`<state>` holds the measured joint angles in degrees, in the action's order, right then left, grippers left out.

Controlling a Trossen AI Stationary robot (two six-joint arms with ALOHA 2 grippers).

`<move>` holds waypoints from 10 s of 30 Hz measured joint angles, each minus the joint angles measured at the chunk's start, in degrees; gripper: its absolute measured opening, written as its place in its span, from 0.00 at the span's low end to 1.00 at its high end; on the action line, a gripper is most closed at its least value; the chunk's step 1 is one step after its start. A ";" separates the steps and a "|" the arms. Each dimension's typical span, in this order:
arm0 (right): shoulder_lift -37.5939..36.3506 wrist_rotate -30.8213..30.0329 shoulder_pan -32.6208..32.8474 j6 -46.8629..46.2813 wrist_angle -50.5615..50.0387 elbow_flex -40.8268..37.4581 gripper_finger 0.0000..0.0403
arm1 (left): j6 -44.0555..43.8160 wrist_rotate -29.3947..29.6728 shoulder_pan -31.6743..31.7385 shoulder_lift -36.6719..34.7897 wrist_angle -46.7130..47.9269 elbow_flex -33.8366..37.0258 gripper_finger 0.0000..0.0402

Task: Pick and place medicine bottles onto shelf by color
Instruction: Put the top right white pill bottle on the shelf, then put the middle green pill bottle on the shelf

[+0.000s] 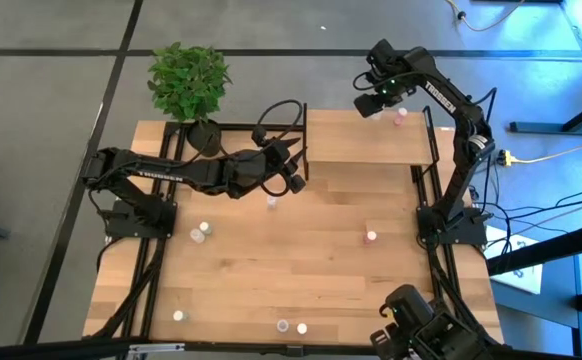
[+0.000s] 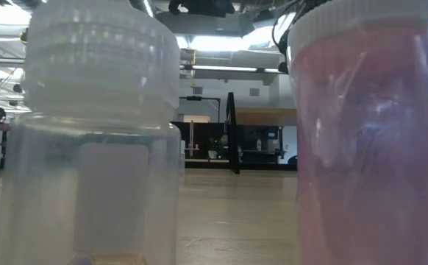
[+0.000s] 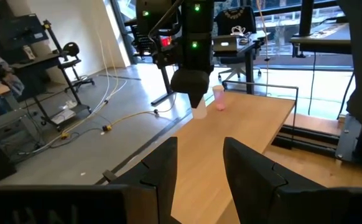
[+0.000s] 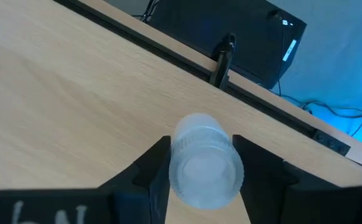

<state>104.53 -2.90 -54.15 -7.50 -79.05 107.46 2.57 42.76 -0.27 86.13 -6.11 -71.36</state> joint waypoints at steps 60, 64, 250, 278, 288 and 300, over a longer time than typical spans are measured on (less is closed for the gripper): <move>2.27 1.12 0.59 3.47 -1.05 -0.04 0.38 | 0.63 4.48 -0.02 0.00 -1.26 0.00 0.31; 2.18 1.51 0.59 2.42 0.26 -1.27 0.38 | 0.63 4.48 0.00 0.00 -1.27 0.00 0.31; -27.78 3.96 53.99 5.04 -1.35 -1.95 0.57 | -100.66 -37.77 -22.74 -17.44 82.98 6.55 0.31; -27.78 7.08 53.90 13.81 0.26 -1.95 0.57 | -93.31 -28.81 -20.24 -17.44 82.78 8.42 0.31; -27.78 7.06 53.92 13.76 0.57 -1.95 0.57 | -93.37 -28.89 -20.24 -17.44 82.79 8.42 0.31; -27.78 7.06 53.92 13.79 0.61 -1.95 0.57 | -93.81 -28.95 -20.26 -17.44 82.08 8.42 0.31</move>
<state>76.75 4.16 -0.23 6.28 -78.43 105.51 -91.25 13.81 -20.53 68.69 75.97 -62.94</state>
